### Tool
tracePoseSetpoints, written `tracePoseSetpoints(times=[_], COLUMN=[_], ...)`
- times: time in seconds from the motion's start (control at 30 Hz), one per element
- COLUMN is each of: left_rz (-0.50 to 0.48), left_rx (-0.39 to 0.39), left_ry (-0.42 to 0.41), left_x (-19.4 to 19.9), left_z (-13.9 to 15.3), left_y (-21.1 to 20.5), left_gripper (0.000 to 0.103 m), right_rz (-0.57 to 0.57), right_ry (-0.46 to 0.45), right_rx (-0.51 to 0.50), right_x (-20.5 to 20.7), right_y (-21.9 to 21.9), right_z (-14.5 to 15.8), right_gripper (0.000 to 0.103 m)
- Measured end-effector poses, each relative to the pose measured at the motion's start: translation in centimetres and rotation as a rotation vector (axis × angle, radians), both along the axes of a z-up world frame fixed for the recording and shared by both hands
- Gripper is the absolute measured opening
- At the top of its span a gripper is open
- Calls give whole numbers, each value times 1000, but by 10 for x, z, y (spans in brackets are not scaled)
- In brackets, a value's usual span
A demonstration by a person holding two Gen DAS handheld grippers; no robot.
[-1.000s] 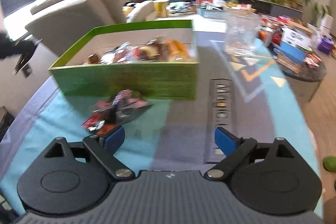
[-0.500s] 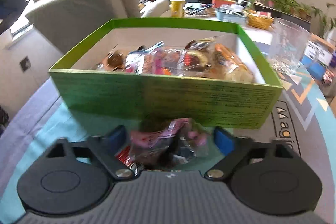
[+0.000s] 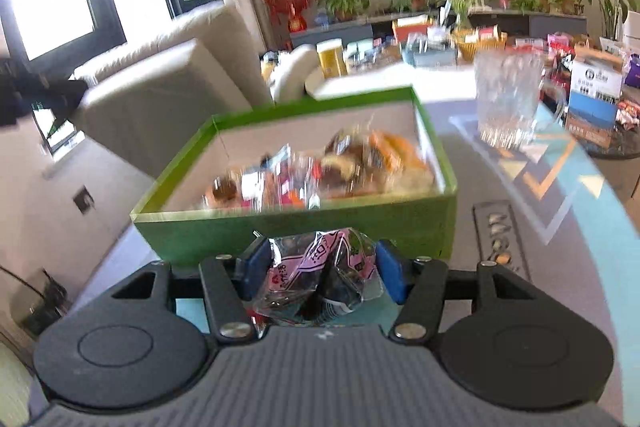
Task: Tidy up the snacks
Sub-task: 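Lift both held snacks and carry them over the green box, then open both tools to drop the snacks into the box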
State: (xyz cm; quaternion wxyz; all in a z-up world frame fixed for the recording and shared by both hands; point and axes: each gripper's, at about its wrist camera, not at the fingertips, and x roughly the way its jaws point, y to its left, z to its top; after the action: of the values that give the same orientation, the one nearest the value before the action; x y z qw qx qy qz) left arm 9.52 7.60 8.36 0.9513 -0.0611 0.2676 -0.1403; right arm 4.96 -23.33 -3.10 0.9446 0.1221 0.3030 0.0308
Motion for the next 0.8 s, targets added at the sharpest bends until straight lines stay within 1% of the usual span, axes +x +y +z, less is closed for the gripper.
tracePoseSetpoints(times=[0.13,0.2,0.33,0.43,0.6,0.73,0.8], left_rz=[-14,-13,-3,12,17,4,7], left_rx=[14,20,42,35,31,48,55], left_ry=[13,30,63,71,84,112,124], left_x=[5,11,25,31,43,56,65], left_z=[-5,-10,-17,-21,-29,-40,-47], left_y=[-8,-10,-18,-19,-24,-34,-38], left_gripper=[26,26,26,26,26,26,26], right_rz=[-31,-55,-21,-6,-56,-101,-112], right_ry=[-57,-69,-103,-129,-143,-119,-117], right_rx=[10,11,6,11,-8,16,-2], right_x=[4,11,21,35,58,71,73], right_y=[-8,-5,5,5,-6,-9,-5], right_z=[14,15,17,23,29,21,19], right_gripper=[47,47,47,47,47,47,47])
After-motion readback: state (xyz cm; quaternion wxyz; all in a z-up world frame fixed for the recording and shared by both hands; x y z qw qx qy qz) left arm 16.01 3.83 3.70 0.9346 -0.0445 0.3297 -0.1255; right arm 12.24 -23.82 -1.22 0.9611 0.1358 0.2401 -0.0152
